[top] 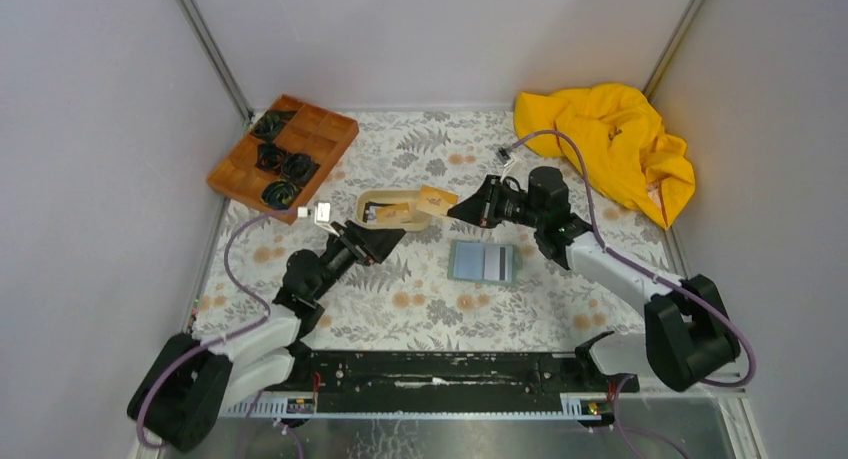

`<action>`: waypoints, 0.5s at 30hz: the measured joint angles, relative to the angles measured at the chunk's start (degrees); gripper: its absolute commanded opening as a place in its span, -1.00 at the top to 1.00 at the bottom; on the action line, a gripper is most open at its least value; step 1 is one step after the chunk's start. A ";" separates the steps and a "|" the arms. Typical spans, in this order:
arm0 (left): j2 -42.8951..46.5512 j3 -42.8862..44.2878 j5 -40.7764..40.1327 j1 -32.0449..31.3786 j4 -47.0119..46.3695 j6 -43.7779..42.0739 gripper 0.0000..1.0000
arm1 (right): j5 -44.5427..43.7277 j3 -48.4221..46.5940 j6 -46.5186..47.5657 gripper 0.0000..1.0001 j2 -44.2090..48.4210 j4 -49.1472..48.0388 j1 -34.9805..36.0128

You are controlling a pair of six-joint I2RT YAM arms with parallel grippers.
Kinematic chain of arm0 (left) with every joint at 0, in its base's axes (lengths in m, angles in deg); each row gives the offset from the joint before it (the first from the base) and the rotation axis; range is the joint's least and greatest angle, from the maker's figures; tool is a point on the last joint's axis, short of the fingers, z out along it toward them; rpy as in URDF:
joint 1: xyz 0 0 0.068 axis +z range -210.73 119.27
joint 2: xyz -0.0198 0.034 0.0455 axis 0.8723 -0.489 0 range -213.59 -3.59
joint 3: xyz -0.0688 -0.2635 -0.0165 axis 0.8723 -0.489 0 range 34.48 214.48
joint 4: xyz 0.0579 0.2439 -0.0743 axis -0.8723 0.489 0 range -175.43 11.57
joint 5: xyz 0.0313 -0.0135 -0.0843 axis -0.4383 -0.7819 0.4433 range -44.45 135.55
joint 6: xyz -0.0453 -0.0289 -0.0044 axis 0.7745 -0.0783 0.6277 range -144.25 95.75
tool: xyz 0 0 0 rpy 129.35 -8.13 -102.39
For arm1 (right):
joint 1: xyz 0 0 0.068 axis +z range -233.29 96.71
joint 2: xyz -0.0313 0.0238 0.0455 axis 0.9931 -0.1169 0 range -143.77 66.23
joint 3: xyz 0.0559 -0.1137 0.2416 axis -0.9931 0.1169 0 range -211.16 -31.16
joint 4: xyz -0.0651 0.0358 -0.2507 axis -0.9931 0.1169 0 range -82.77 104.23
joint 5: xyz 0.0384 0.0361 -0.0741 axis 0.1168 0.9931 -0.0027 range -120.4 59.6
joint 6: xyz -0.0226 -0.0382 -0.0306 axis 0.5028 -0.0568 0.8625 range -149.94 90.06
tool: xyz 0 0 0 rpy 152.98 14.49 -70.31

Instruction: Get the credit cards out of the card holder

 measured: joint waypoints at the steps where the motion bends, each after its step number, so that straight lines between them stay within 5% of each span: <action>1: 1.86 0.02 -1.11 0.00 2.08 -0.72 -0.93 | 0.72 -3.26 0.22 1.00 -3.23 1.53 0.00; 15: 15.02 0.35 -7.56 0.09 23.10 -7.28 -0.97 | 4.87 -33.31 7.19 1.00 -38.56 19.32 5.53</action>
